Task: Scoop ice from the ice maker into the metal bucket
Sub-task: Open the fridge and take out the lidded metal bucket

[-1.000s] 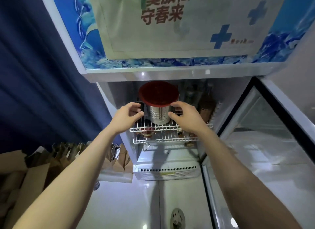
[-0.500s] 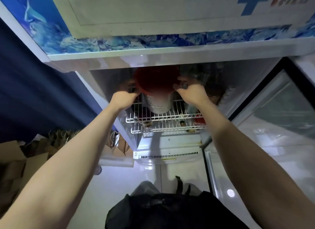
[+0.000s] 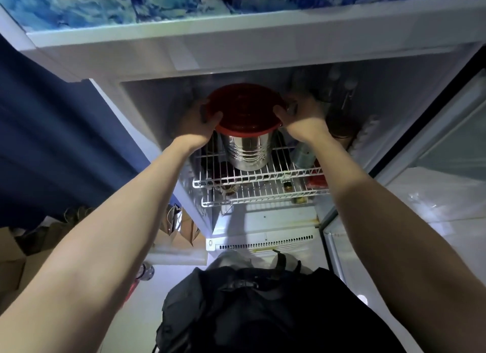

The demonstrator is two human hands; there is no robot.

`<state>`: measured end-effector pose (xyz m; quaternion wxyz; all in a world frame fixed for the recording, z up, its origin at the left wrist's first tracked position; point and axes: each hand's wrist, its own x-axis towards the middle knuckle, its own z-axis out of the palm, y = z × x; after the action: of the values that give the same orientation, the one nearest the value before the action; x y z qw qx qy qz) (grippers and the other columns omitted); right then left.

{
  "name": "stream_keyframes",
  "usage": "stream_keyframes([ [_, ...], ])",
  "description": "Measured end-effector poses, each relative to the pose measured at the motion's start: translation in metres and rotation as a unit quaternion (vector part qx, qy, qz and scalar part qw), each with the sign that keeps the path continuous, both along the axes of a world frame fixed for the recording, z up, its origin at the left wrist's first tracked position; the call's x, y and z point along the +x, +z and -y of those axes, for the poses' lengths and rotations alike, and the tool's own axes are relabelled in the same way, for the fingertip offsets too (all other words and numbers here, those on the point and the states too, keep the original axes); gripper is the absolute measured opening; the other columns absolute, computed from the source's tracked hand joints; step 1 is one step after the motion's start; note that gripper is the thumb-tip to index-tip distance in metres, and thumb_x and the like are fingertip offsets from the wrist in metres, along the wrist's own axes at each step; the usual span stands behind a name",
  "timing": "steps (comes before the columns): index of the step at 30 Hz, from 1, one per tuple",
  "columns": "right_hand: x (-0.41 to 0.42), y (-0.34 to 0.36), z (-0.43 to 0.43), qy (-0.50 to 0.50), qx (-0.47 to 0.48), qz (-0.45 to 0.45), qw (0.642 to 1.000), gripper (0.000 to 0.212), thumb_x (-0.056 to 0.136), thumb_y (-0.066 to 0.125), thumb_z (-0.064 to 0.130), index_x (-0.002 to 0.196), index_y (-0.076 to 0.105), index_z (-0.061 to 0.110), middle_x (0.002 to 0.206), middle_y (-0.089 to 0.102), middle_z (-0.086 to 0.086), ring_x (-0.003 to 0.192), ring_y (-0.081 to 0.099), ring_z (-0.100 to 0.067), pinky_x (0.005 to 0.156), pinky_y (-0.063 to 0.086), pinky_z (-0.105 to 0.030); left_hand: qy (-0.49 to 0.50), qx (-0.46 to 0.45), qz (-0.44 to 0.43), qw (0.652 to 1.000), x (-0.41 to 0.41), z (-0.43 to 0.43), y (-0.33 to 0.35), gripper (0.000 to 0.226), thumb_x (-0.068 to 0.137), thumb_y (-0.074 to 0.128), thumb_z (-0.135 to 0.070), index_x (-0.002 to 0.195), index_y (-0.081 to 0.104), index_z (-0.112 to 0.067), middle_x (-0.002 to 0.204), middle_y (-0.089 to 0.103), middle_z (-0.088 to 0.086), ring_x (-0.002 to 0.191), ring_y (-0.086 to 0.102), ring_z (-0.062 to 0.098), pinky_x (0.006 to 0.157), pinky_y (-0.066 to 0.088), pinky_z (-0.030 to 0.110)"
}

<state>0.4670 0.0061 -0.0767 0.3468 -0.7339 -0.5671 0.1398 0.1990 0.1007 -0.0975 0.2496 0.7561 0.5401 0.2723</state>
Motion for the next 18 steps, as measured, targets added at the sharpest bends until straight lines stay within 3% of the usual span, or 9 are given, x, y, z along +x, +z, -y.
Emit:
stream_keyframes([
  [3,0.001,-0.008,-0.01,-0.007,0.009,0.016,1.0,0.049,0.097,0.069,0.049,0.134,0.067,0.017,0.128,0.072,-0.006,0.113,0.068,-0.026,0.087,0.05,-0.029,0.022,0.006,0.019,1.0,0.009,-0.007,-0.011,0.053,0.107,0.06,-0.051,0.146,0.053,-0.016,0.138,0.065,0.007,0.118,0.063,0.028,0.095,0.046,0.032],
  [8,-0.002,-0.021,-0.028,-0.013,0.0,-0.025,1.0,0.08,0.088,0.067,0.067,0.147,0.056,0.015,0.138,0.069,-0.007,0.126,0.065,-0.03,0.103,0.053,-0.036,0.058,-0.03,0.08,0.995,0.018,-0.017,-0.022,0.072,0.108,0.048,-0.06,0.167,0.03,-0.023,0.164,0.048,0.007,0.146,0.051,0.032,0.116,0.038,0.033],
  [11,-0.002,-0.028,-0.037,-0.01,-0.019,-0.045,0.999,0.073,0.095,0.07,0.058,0.148,0.053,0.011,0.14,0.067,-0.011,0.128,0.063,-0.032,0.099,0.047,-0.028,0.047,-0.049,0.112,0.991,0.025,-0.022,-0.027,0.065,0.11,0.046,-0.057,0.162,0.039,-0.02,0.155,0.058,0.008,0.138,0.058,0.032,0.107,0.043,0.03],
  [13,-0.001,-0.032,-0.042,-0.001,-0.043,-0.06,0.997,0.07,0.097,0.069,0.058,0.148,0.057,0.012,0.141,0.068,-0.01,0.13,0.063,-0.031,0.101,0.047,-0.028,0.044,-0.055,0.105,0.992,0.03,-0.022,-0.029,0.057,0.114,0.045,-0.049,0.16,0.042,-0.017,0.153,0.059,0.01,0.137,0.058,0.032,0.099,0.037,0.023],
  [18,0.002,-0.036,-0.046,-0.002,-0.041,-0.092,0.995,0.069,0.094,0.072,0.058,0.148,0.058,0.017,0.141,0.068,-0.006,0.13,0.063,-0.029,0.103,0.05,-0.031,0.05,-0.058,0.115,0.99,0.033,-0.025,-0.034,0.055,0.114,0.044,-0.049,0.162,0.041,-0.021,0.152,0.061,0.009,0.138,0.058,0.032,0.1,0.038,0.025],
])
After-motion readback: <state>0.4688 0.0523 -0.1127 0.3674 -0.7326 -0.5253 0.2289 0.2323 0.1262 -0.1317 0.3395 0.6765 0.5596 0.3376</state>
